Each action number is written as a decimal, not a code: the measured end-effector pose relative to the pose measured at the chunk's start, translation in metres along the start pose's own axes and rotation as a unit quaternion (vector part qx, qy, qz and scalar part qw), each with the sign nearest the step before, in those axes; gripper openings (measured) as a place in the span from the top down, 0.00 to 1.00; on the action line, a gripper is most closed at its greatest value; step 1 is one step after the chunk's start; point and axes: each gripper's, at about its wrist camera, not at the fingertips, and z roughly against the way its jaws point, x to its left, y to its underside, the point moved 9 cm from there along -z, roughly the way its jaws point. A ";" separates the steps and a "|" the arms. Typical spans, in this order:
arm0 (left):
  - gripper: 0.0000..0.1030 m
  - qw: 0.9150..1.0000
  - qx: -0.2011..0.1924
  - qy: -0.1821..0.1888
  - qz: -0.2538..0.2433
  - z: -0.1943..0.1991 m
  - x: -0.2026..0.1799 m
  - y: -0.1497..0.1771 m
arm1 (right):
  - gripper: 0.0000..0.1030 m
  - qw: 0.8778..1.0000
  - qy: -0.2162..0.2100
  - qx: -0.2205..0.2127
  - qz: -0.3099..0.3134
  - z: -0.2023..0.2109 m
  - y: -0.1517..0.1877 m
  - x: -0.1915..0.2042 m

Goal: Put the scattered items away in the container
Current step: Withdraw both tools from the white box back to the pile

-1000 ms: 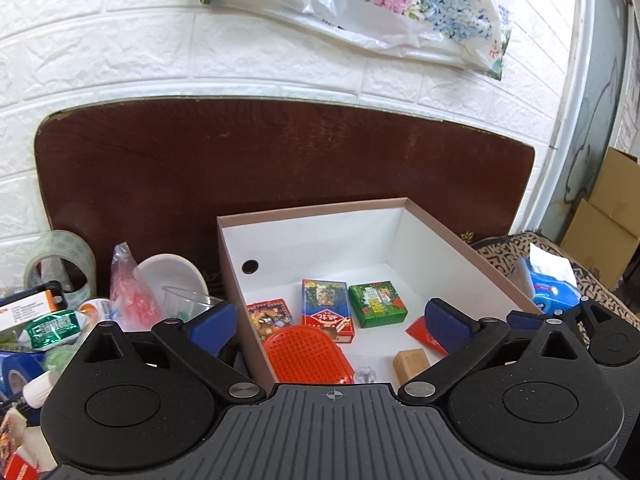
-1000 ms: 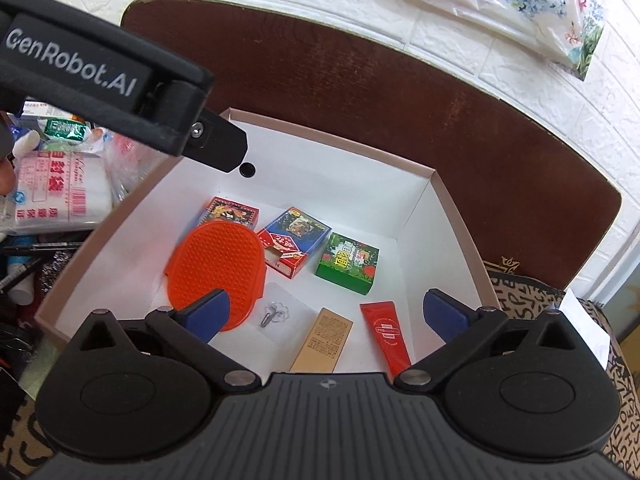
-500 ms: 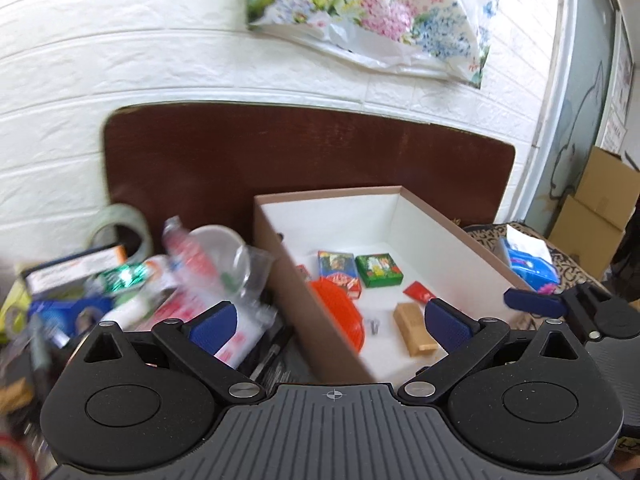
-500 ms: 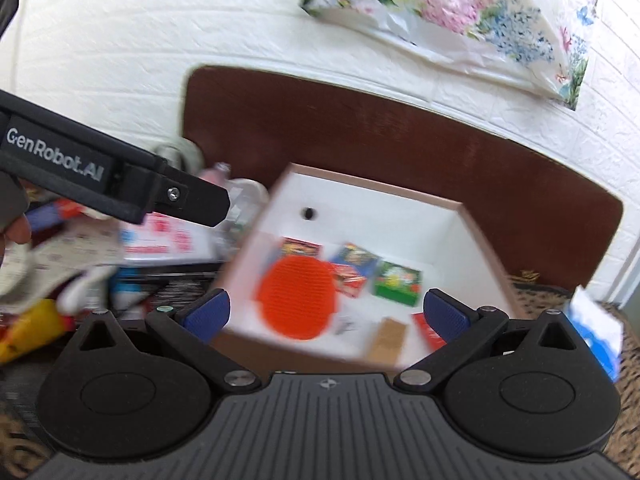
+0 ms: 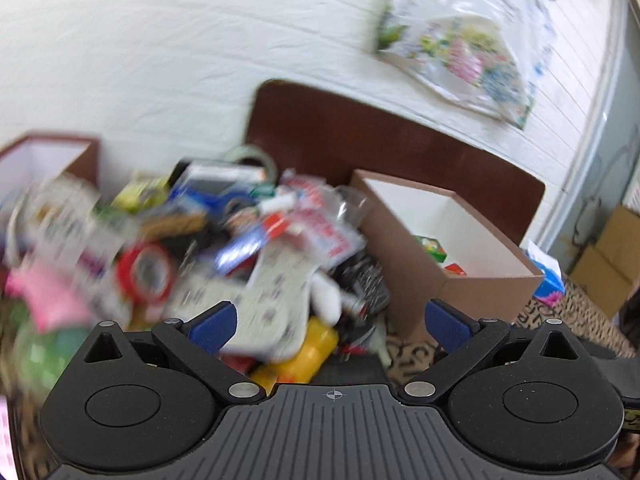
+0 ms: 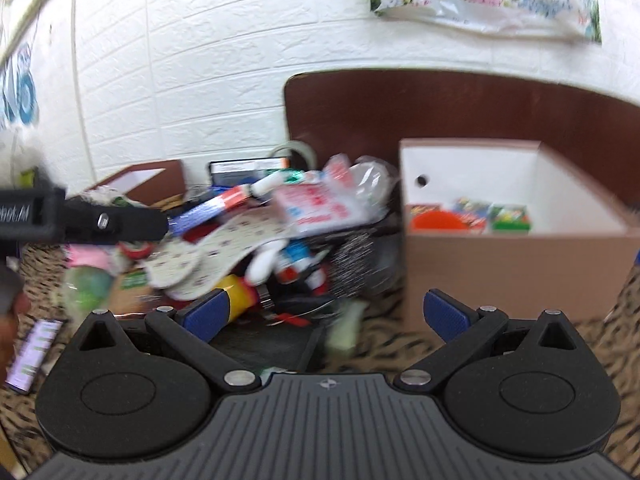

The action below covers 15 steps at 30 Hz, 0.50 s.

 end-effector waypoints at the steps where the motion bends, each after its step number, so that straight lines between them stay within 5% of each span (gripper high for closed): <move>1: 0.00 1.000 0.004 -0.001 0.012 0.005 0.006 0.008 | 0.00 1.000 -0.007 0.005 -0.009 -0.001 0.005 0.004; 8: 0.00 0.998 0.033 -0.055 -0.013 0.032 0.053 0.063 | 0.00 0.998 -0.024 0.052 0.001 -0.009 0.051 0.039; 15: 0.02 0.997 0.061 -0.051 0.003 0.045 0.084 0.093 | 0.01 0.994 -0.051 0.088 0.028 -0.015 0.082 0.077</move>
